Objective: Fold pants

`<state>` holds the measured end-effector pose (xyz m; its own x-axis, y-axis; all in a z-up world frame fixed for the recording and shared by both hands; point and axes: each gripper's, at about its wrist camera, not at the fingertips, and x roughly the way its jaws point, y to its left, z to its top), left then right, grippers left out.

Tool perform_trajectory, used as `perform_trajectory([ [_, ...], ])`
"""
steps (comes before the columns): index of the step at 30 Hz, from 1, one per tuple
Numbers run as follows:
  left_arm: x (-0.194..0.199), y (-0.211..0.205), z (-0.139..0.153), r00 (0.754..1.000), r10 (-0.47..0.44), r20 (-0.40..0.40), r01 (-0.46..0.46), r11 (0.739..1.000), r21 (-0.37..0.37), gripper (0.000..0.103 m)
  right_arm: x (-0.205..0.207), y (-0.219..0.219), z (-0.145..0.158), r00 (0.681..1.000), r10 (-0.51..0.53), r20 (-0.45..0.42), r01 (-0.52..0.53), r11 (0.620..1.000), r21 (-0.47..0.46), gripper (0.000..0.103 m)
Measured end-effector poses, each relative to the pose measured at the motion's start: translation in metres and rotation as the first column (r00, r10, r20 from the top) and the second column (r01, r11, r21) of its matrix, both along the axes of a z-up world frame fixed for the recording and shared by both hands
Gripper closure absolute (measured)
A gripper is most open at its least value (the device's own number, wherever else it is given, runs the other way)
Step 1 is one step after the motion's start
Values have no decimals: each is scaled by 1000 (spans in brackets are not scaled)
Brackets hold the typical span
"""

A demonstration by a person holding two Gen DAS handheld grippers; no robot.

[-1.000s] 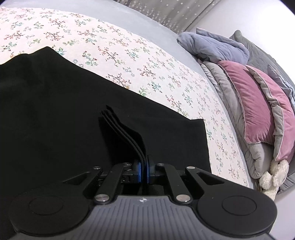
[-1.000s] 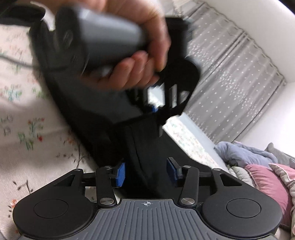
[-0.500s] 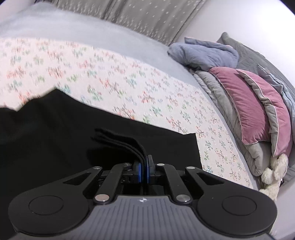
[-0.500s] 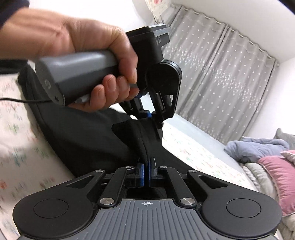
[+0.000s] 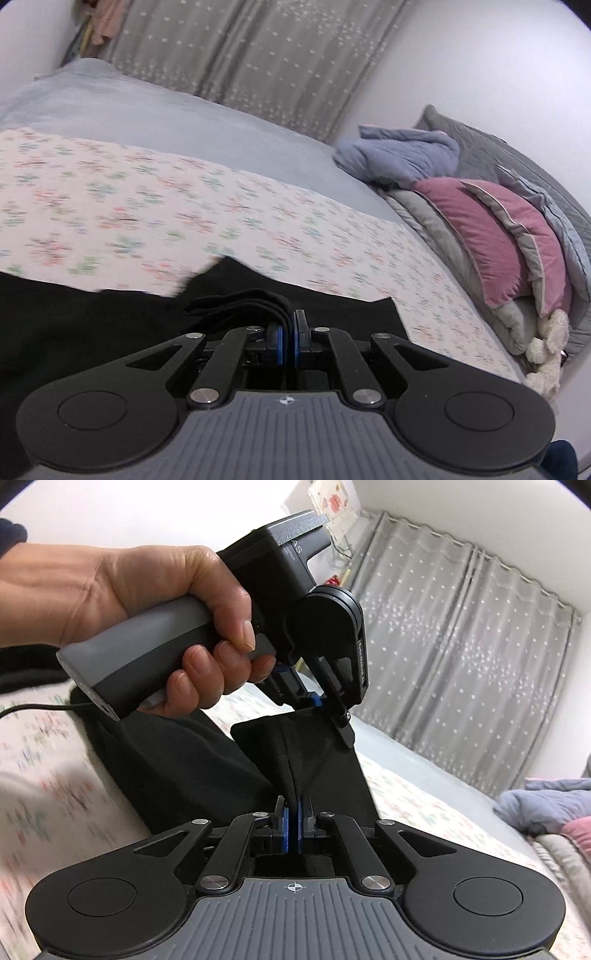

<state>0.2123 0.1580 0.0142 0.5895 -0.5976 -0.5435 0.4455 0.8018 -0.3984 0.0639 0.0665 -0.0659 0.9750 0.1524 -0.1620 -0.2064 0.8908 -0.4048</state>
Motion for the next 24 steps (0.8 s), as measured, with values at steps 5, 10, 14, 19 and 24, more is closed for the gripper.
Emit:
perform_trajectory([
  [5,10,61,0,996,94,4,-94,995,-14,89,16,46,5,998,67,-6,-67,998,8,100],
  [10,13,104,7,987,145,71,-142,989,-39,89,34,90,7,992,125,1,-125,992,-12,100],
  [14,16,126,7,975,206,85,-204,979,-31,89,43,112,9,988,154,-5,-154,988,-1,100],
  [19,20,142,-20,970,240,28,-241,964,111,89,53,125,-9,977,184,-106,-193,978,-75,100],
  [24,28,158,-42,959,267,-96,-259,961,95,82,48,122,-27,963,202,-178,-222,969,-103,99],
])
